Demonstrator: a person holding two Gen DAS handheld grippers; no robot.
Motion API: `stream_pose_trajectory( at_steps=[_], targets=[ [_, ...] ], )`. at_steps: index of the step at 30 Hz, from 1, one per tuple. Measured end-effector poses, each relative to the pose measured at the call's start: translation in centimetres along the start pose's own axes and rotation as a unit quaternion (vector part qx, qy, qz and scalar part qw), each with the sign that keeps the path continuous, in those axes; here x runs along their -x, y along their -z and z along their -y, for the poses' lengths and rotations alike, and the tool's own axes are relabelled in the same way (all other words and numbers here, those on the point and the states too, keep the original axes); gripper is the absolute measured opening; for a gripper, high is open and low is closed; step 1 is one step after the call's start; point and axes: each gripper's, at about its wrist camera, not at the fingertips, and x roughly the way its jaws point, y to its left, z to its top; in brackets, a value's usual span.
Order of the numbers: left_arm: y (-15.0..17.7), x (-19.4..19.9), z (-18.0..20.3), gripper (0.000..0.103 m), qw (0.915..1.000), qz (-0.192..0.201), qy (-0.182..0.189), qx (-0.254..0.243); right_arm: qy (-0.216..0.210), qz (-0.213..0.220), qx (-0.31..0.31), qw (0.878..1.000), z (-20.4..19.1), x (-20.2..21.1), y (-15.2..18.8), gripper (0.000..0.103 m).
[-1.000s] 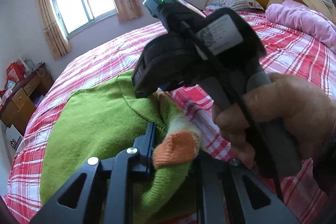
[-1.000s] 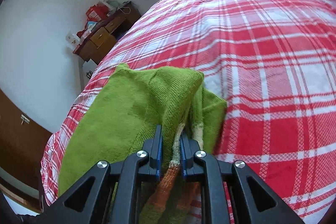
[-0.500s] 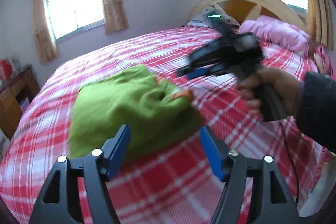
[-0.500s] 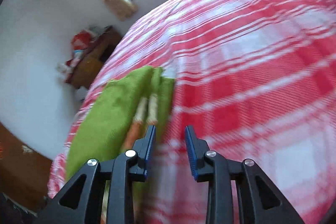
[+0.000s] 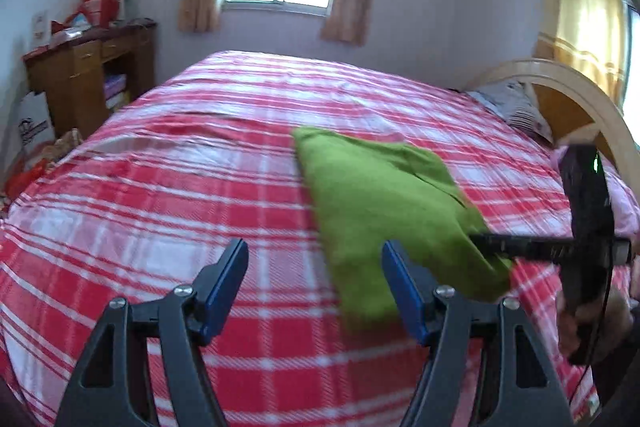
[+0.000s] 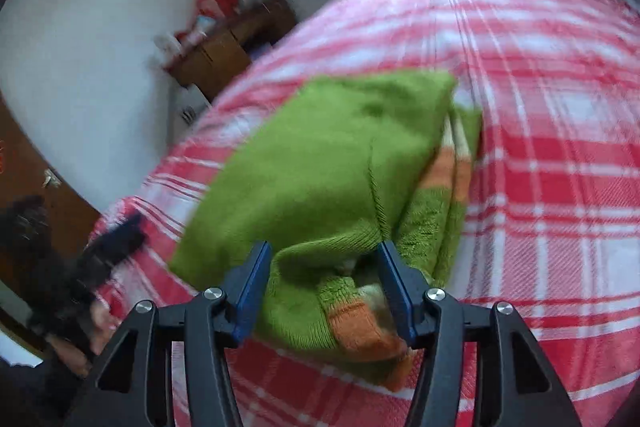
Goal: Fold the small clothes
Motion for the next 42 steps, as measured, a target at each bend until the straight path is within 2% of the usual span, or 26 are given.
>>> stream_pose_trajectory(
  at_steps=[1,3,5,8,10,14,17,20,23,26,27,29,30,33,35,38,39,40,41,42],
  targets=[
    [-0.4,-0.6,-0.3,0.072,1.0,0.001,-0.005,-0.002,0.011,-0.002,-0.008,1.0,0.5,-0.8,0.1,0.056],
    [-1.1,-1.5,-0.6,0.077,0.9999,-0.001,-0.013,-0.005,-0.004,0.017,-0.034,0.999,1.0,-1.0,0.4,0.056],
    [-1.3,-2.8,-0.4,0.077,0.9999,-0.003,-0.016,-0.002,-0.027,0.016,-0.054,0.998,1.1,-1.6,0.8,0.054],
    [-2.1,-4.3,-0.6,0.077,0.9999,-0.008,-0.01,0.012,-0.015,0.009,-0.028,0.999,0.7,-2.1,0.9,0.022],
    [-2.5,-5.1,-0.2,0.077,0.9998,-0.01,-0.011,0.012,-0.02,0.013,-0.032,0.999,1.2,-1.2,1.1,0.017],
    [-2.9,-6.1,1.3,0.077,0.9997,-0.025,-0.003,0.0,0.023,0.046,-0.017,0.999,1.9,1.7,0.8,0.012],
    [-2.7,-7.0,2.6,0.078,0.9994,-0.033,-0.006,-0.009,0.06,0.049,-0.012,0.997,2.8,2.7,1.2,0.007],
    [-1.7,-7.8,3.9,0.079,0.9983,-0.028,-0.042,-0.031,0.064,0.032,-0.027,0.997,4.0,1.9,2.5,0.007],
    [-0.3,-8.6,5.4,0.082,0.992,-0.014,-0.098,-0.078,0.062,0.042,-0.032,0.997,4.1,1.6,3.2,0.007],
    [-0.5,-8.7,6.3,0.082,0.9873,-0.015,-0.119,-0.105,0.063,0.046,-0.02,0.997,3.9,2.1,3.0,0.008],
    [-0.5,-8.7,6.4,0.082,0.9858,-0.014,-0.12,-0.116,0.058,0.048,-0.022,0.997,3.7,2.3,3.0,0.012],
    [-0.7,-8.7,5.6,0.082,0.9882,-0.021,-0.111,-0.103,0.062,0.062,-0.043,0.995,3.9,3.7,2.9,0.014],
    [-0.9,-8.7,5.1,0.082,0.991,-0.028,-0.098,-0.086,0.081,0.084,-0.051,0.992,4.0,4.8,2.2,0.014],
    [-0.9,-8.5,3.2,0.082,0.9966,-0.057,-0.059,-0.01,0.077,0.135,-0.04,0.987,3.5,7.0,-0.1,0.014],
    [-0.7,-7.6,3.2,0.082,0.997,-0.059,-0.05,0.003,0.065,0.128,-0.011,0.99,2.0,6.4,-1.7,0.014],
    [0.0,-7.1,5.0,0.081,0.9958,-0.046,-0.068,-0.041,0.07,0.099,0.048,0.991,-0.8,3.2,-3.4,0.014],
    [0.4,-7.5,5.8,0.082,0.9933,-0.051,-0.086,-0.059,0.074,0.081,0.064,0.992,-1.4,1.2,-3.9,0.014],
    [0.7,-7.9,6.1,0.082,0.9922,-0.054,-0.093,-0.063,0.086,0.069,0.076,0.991,-1.6,0.1,-4.0,0.013],
    [1.0,-8.4,6.4,0.082,0.9918,-0.059,-0.095,-0.063,0.145,0.038,0.096,0.984,-1.5,-2.4,-4.2,0.009],
    [1.2,-8.7,6.6,0.082,0.9918,-0.064,-0.091,-0.063,0.177,0.012,0.096,0.979,-0.5,-4.3,-4.1,0.006]
  ],
)
